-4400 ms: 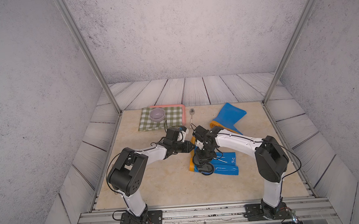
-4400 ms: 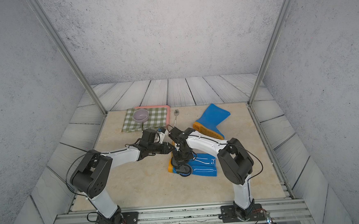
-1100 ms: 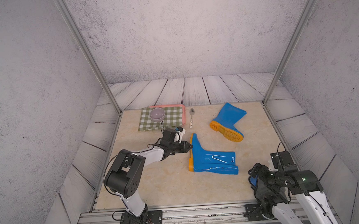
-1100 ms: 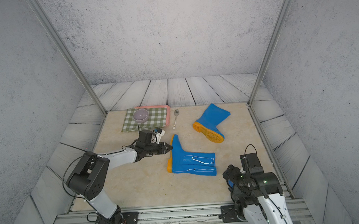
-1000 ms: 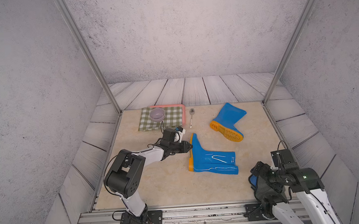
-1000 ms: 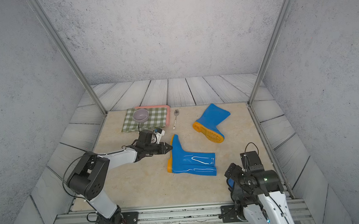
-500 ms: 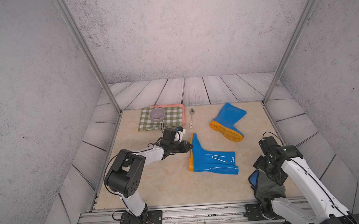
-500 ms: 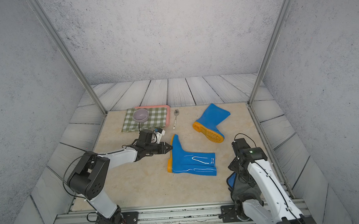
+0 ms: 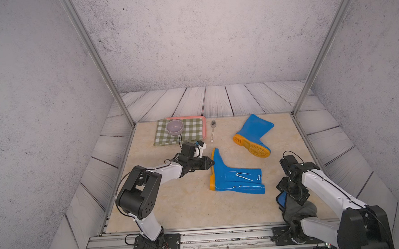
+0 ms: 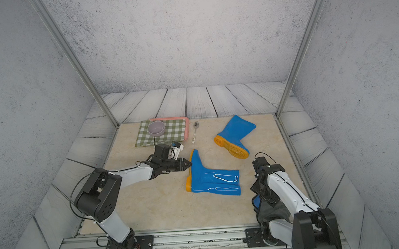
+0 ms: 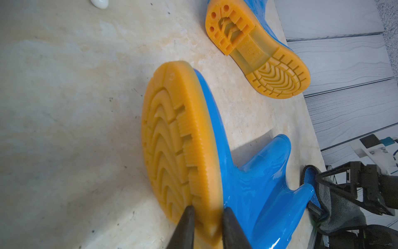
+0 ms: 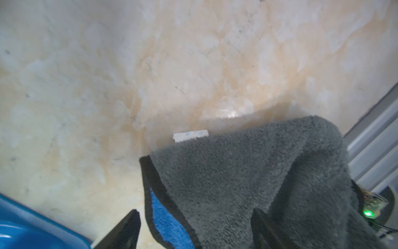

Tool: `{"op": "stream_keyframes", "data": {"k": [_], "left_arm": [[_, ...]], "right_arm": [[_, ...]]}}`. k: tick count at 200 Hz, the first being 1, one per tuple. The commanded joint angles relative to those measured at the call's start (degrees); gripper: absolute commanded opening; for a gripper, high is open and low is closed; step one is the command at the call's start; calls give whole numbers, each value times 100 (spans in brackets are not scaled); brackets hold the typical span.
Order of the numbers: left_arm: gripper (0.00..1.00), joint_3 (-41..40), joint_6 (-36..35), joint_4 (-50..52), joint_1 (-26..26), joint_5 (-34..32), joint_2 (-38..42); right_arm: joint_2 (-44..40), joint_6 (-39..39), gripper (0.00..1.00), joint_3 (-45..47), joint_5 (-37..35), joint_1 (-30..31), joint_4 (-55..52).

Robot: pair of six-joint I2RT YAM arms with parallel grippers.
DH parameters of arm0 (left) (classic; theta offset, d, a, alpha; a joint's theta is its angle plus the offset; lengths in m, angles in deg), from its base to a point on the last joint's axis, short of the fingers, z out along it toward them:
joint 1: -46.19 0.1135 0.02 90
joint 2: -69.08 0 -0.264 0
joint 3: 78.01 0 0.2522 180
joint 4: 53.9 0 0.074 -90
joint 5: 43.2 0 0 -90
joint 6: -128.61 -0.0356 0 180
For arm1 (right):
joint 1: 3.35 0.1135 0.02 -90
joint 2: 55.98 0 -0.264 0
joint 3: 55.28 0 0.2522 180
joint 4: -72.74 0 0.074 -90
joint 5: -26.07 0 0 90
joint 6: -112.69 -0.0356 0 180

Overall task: Wipe the rubber boots with a cloth
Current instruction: Move the cleaning item to the center of the board.

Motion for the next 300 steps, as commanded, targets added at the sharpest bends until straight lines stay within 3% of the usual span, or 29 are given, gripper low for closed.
{"op": "stream_keyframes", "data": {"k": [1,38,53,91,115,177,189,211,230,274,300], "left_arm": [[24,-322,-139,1261,64,-878,-487],[24,-346,-144,1253,64,-896,-444],[24,-327,-152,1259,69,-881,-467],[23,-312,-155,1261,63,-868,-516],[23,-300,-152,1261,66,-861,-525],[23,-313,-147,1241,65,-861,-524],[23,-309,-141,1249,68,-861,-524],[23,-292,-148,1251,72,-852,-537],[23,-276,-147,1250,72,-835,-563],[23,-248,-153,1250,72,-817,-603],[23,-247,-140,1241,73,-808,-612]], "right_arm": [[297,113,73,90,153,-30,625],[894,173,59,186,200,-64,1161],[984,179,40,280,219,-93,1348],[1091,277,17,300,111,-190,1473],[1165,533,16,39,-192,-252,1440],[1885,1252,16,-1638,-732,-623,1116],[2031,1386,21,-1884,-756,-646,1060],[2140,1625,56,-2236,-910,-655,840],[1912,1877,73,-2319,-1119,-650,775],[1070,2280,78,-2513,-1313,-631,320],[411,2472,77,-2270,-299,-399,197]]}}
